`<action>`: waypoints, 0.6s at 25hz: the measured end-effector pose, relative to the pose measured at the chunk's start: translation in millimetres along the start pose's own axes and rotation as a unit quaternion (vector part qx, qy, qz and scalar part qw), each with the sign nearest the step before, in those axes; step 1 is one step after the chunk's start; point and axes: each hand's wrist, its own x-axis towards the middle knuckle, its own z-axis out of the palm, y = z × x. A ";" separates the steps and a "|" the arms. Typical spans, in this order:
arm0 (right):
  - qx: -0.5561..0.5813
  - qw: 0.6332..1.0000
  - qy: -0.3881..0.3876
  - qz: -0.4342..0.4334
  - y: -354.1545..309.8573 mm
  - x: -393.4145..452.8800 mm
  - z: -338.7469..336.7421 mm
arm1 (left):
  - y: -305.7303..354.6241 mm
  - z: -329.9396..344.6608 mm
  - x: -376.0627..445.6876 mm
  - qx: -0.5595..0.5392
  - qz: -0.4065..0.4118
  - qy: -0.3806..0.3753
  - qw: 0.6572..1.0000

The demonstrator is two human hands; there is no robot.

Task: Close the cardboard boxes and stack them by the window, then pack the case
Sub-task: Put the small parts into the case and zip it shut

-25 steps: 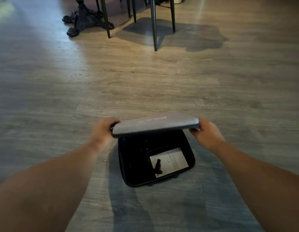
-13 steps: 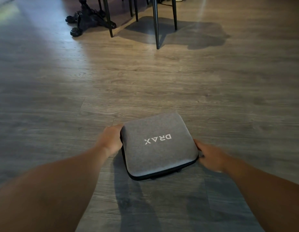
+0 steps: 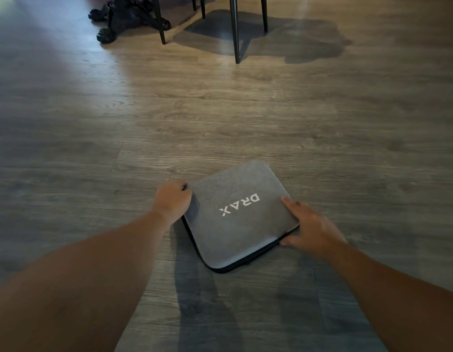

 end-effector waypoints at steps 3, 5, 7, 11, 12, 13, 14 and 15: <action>0.040 0.986 0.128 0.099 1.8 7.9 -1.9 | -3.7 -1.2 -6.8 0.028 -0.004 -0.058 0.998; 0.079 0.976 0.126 0.160 -10.3 14.6 1.2 | -3.5 2.4 -12.5 0.007 -0.010 -0.133 0.991; 0.157 0.958 0.123 0.208 -26.7 16.1 11.2 | 0.7 7.9 -13.7 -0.001 -0.045 -0.157 0.987; 0.223 0.954 0.145 0.142 -45.9 -1.8 29.1 | 7.3 13.8 -13.2 -0.012 -0.077 -0.138 0.987; 0.203 0.969 0.094 0.106 -45.3 -5.2 31.7 | 7.8 13.8 -12.9 -0.025 -0.083 -0.134 0.987; 0.166 0.982 0.039 0.081 -44.1 -7.0 32.0 | 8.7 14.7 -13.1 -0.047 -0.093 -0.133 0.986; 0.127 0.990 -0.001 0.067 -42.3 -6.5 30.9 | 8.8 16.2 -13.1 -0.077 -0.105 -0.137 0.982; 0.096 0.993 -0.021 0.066 -41.0 -5.5 28.4 | 7.8 18.1 -14.3 -0.105 -0.114 -0.147 0.977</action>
